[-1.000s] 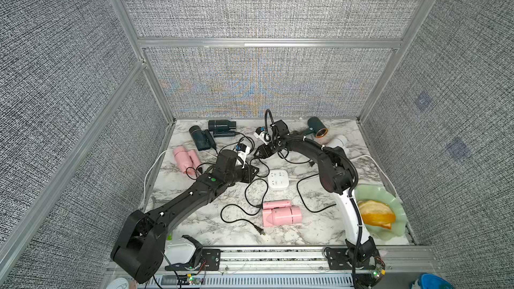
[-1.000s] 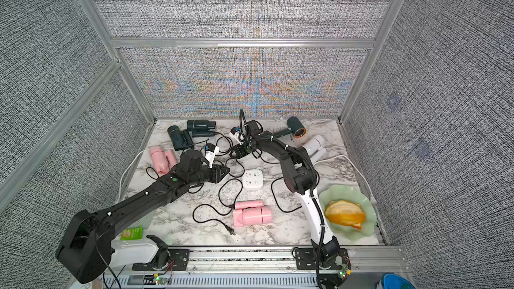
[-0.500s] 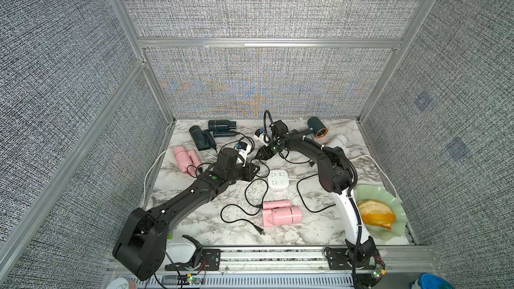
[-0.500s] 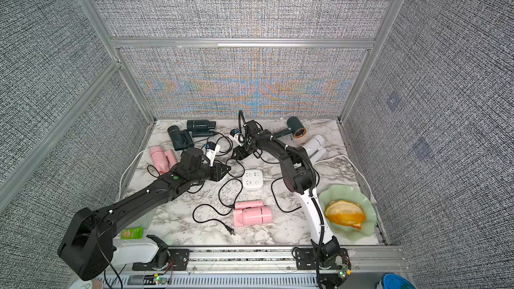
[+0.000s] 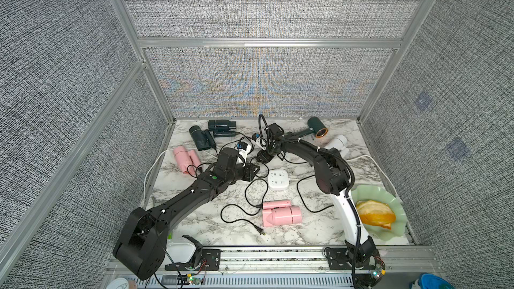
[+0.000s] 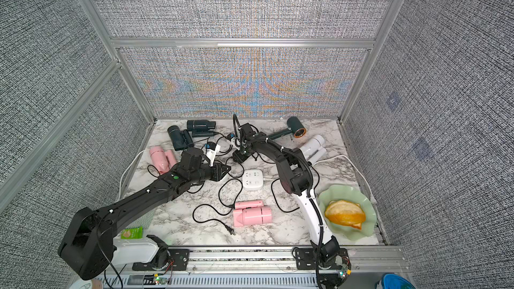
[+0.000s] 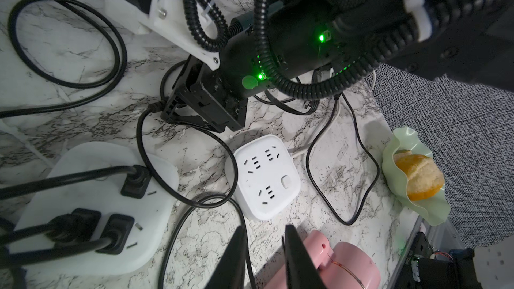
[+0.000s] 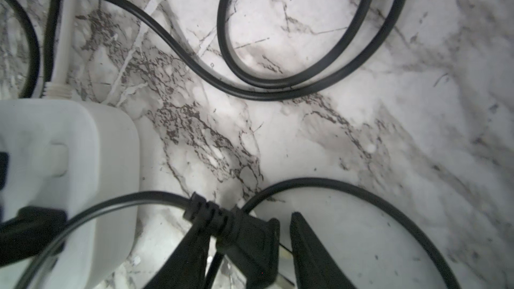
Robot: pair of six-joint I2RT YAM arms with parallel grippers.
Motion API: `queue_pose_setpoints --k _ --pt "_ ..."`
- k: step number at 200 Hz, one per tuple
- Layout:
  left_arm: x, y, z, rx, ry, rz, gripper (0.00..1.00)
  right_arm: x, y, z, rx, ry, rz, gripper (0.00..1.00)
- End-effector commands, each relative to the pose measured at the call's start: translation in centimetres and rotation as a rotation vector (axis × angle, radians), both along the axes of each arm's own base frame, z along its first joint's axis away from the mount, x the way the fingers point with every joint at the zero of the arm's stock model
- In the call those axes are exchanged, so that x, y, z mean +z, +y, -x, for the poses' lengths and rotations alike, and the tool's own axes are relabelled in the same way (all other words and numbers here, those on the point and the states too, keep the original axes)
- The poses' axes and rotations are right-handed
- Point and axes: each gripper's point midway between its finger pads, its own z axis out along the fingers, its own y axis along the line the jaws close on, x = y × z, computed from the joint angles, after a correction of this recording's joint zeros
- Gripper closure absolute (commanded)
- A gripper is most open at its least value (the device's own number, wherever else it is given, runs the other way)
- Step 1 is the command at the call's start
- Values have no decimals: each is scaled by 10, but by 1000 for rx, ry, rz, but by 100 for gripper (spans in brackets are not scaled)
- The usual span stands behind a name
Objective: Charge the blow dryers
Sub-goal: Pick up the plug from the center of the board.
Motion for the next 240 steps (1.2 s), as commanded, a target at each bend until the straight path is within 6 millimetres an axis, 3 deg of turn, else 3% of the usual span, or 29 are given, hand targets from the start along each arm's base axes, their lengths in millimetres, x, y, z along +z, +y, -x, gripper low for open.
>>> queue_pose_setpoints --k 1,63,98,137,167,240 --pt "1 -1 0 -4 1 4 73 -7 -6 -1 -5 -22 63 56" --pt "9 -1 3 -6 -9 26 73 20 -10 -5 -44 -77 20 68" --pt "9 0 4 -12 -18 24 73 44 -24 -6 -120 -70 -76 76" --pt "13 -6 5 -32 -19 60 73 58 -49 -5 -235 -96 -106 82" --pt "20 -20 5 -55 2 159 73 64 -67 5 -327 -122 -125 82" --pt "15 -47 12 -73 40 253 67 83 -99 41 -480 -156 -209 83"
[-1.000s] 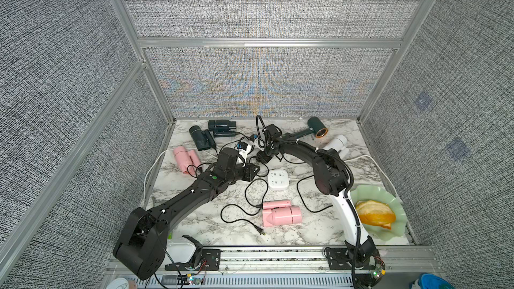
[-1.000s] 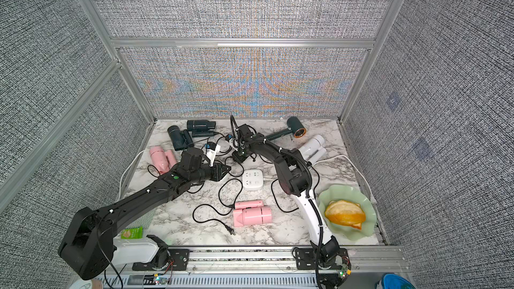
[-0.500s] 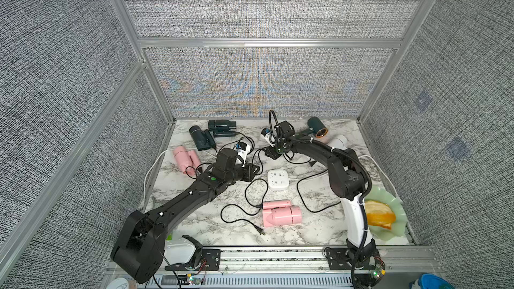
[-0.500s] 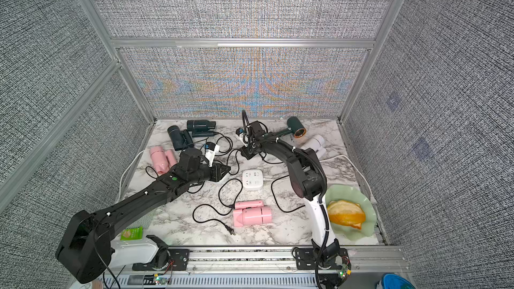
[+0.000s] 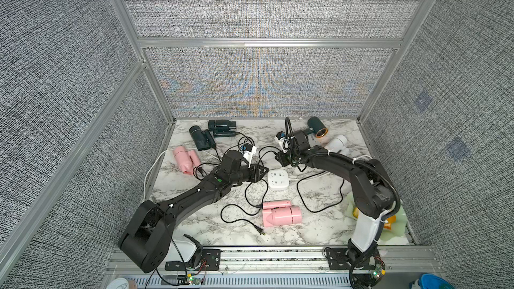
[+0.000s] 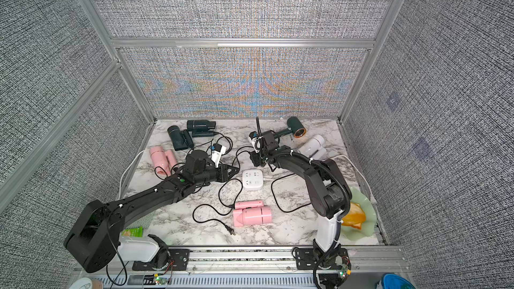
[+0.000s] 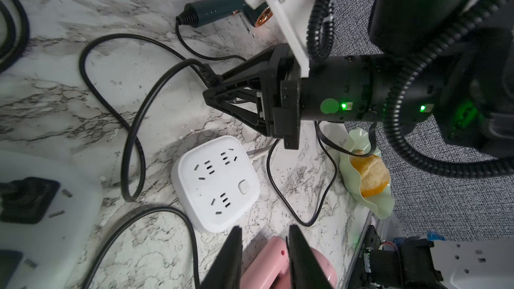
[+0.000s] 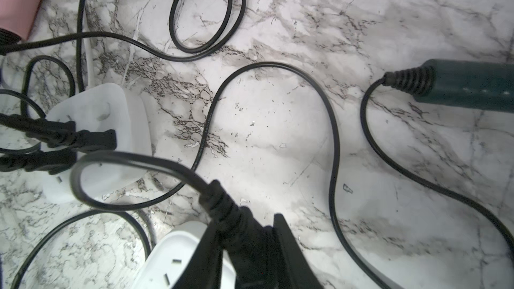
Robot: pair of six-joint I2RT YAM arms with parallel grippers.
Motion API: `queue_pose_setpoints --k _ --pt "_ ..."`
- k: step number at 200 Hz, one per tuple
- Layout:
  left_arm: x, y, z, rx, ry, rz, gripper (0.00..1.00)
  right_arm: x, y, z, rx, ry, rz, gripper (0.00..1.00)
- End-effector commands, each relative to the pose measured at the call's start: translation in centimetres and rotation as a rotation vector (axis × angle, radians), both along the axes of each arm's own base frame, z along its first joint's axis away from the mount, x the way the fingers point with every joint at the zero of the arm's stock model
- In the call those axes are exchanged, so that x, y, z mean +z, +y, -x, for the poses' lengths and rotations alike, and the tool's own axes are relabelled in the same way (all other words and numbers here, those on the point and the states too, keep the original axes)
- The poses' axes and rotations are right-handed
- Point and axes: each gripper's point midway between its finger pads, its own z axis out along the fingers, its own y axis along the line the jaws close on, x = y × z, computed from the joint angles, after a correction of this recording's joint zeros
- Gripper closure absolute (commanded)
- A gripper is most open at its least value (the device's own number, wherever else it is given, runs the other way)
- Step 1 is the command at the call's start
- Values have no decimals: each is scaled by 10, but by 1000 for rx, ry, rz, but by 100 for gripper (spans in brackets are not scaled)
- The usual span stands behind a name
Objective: Charge the blow dryers
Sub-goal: Pick up the plug from the center of the board.
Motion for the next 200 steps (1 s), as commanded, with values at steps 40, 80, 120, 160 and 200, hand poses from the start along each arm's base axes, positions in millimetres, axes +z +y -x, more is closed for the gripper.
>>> queue_pose_setpoints --k 40,80,120,160,200 --pt "15 -13 5 22 -30 132 61 20 -21 17 -148 -45 -107 83" --pt "16 -18 11 12 -26 155 51 25 -33 32 -209 -56 -156 84" --pt "20 -24 14 4 -30 181 52 30 -36 47 -218 -70 -214 84" --pt "22 -32 14 -16 -35 199 53 36 -35 53 -219 -68 -256 84" --pt "18 -43 14 -43 -17 215 53 45 -31 59 -210 -60 -310 83"
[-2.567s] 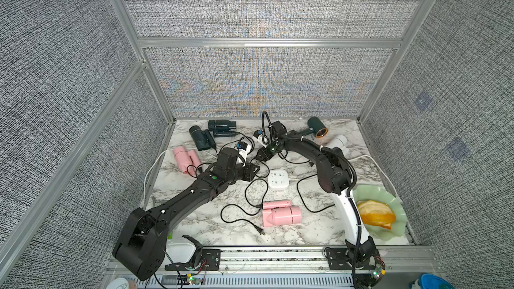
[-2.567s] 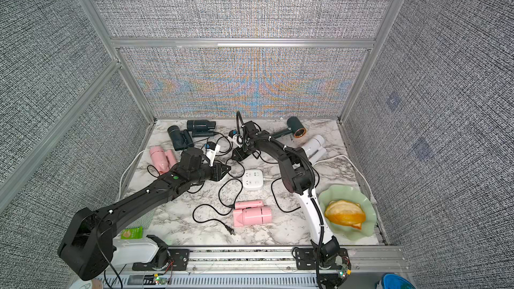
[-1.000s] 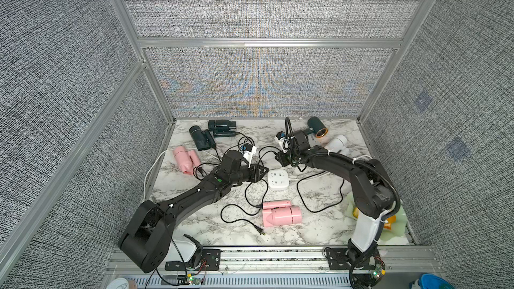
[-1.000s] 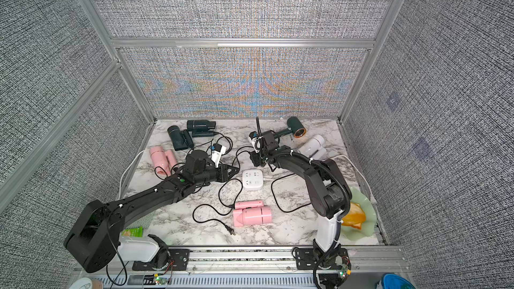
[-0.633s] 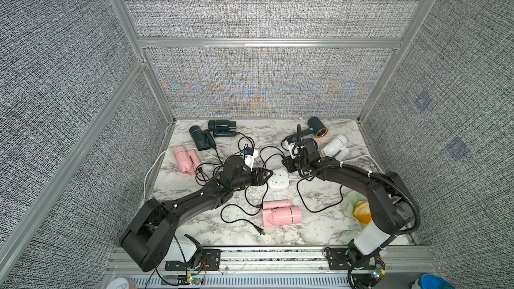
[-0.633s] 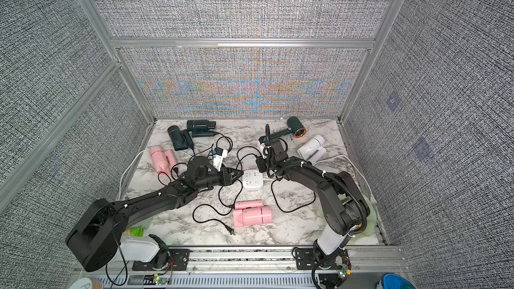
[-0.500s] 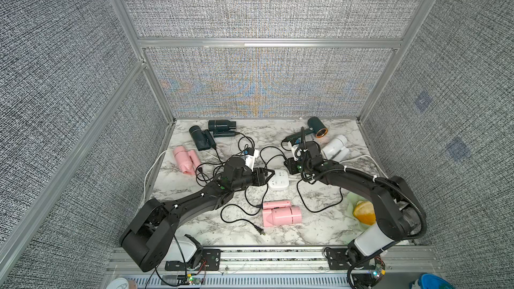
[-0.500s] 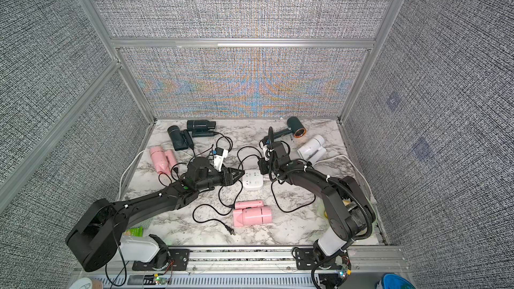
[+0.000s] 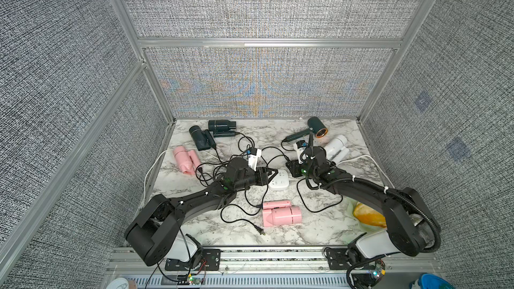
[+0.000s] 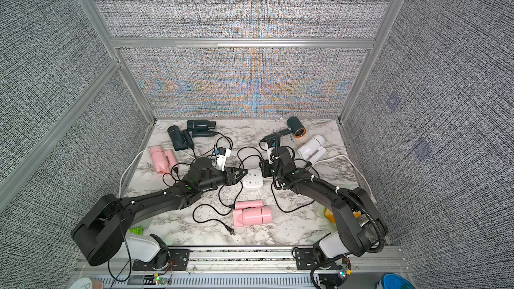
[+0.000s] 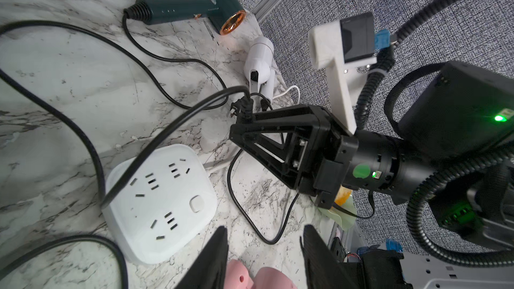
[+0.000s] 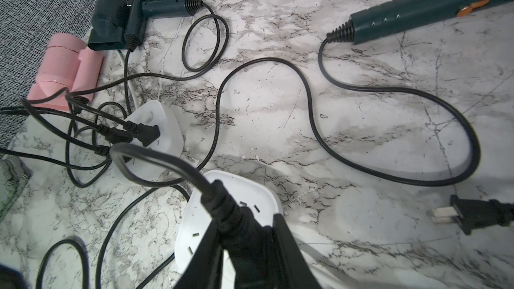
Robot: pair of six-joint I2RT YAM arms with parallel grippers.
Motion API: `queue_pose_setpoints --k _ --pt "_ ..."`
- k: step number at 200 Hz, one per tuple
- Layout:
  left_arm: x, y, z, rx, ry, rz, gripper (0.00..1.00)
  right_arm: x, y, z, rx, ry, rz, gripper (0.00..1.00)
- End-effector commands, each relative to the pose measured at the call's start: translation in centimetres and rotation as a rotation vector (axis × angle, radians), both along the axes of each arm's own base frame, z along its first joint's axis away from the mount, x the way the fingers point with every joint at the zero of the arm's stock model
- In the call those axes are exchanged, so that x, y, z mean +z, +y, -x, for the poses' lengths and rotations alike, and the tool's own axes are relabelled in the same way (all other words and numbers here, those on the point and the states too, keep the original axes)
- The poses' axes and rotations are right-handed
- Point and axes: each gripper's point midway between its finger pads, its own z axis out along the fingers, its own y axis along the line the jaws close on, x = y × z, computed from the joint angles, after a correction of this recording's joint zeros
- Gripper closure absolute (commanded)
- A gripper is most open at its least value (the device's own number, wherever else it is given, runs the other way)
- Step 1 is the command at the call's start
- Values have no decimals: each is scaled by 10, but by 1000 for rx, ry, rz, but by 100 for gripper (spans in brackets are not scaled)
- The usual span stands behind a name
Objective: Charge the blow dryers
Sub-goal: Pick up the plug from the center of the board.
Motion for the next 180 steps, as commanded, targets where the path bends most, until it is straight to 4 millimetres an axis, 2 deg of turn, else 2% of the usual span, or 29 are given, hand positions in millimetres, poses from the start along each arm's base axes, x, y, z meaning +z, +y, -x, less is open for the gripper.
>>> queue_pose_setpoints --k 1,65,90,144,180 --pt "13 -9 -1 -25 -34 46 53 12 6 0 1 -17 -63 83" --pt "13 -18 -7 -37 -27 61 56 16 6 8 11 -13 -98 84" --pt "11 -22 -8 -46 -17 58 57 22 13 11 48 -18 -129 84" --pt "5 -19 -19 18 12 47 60 30 21 15 93 -28 -170 84" --pt "15 -24 -27 29 -14 60 58 25 30 23 142 -13 -143 83"
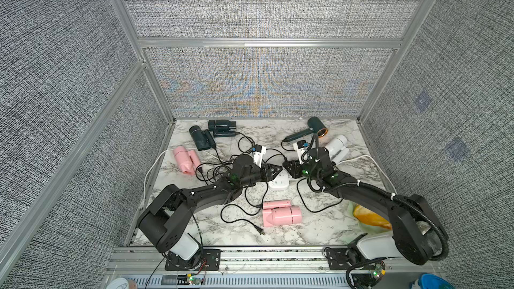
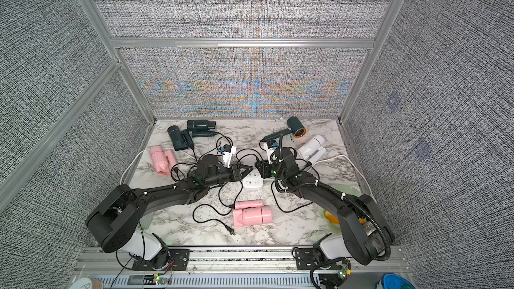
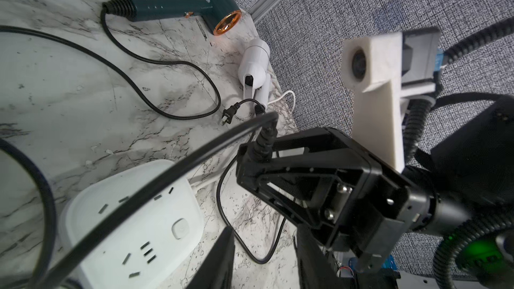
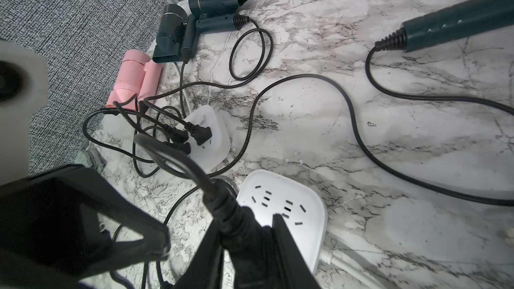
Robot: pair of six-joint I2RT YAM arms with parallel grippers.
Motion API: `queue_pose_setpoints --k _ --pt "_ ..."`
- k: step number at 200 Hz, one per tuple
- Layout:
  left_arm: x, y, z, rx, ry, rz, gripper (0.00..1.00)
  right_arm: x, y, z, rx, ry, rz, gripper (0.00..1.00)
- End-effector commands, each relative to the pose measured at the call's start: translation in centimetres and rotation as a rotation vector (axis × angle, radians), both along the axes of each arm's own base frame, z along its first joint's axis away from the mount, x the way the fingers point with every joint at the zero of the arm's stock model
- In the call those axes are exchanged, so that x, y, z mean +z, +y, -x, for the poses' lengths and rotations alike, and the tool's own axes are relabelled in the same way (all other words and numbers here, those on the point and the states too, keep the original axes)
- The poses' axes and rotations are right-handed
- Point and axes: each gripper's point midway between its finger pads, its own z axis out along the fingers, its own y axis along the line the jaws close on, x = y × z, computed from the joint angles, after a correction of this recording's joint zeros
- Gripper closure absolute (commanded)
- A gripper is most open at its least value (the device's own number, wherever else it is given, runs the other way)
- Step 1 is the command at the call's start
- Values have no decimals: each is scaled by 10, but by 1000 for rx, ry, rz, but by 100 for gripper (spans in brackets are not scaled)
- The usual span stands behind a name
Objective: Charge the blow dryers
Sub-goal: Pick up the plug from the center of the board.
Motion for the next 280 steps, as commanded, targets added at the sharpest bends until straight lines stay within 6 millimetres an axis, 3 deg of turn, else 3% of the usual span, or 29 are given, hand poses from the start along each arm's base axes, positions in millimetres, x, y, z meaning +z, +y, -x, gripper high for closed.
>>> queue_pose_setpoints --k 1,64,143,227,280 --pt "13 -4 -10 14 -39 24 58 4 10 4 45 -12 -2 83" --pt "16 4 -30 101 -12 11 52 1 20 12 50 -45 58 83" --pt "8 10 -35 147 26 -5 61 -1 25 15 52 -61 72 83" --pt "5 8 -43 144 59 11 62 0 32 18 71 -78 86 83" --pt "10 5 -44 132 36 15 90 -2 33 19 72 -79 95 83"
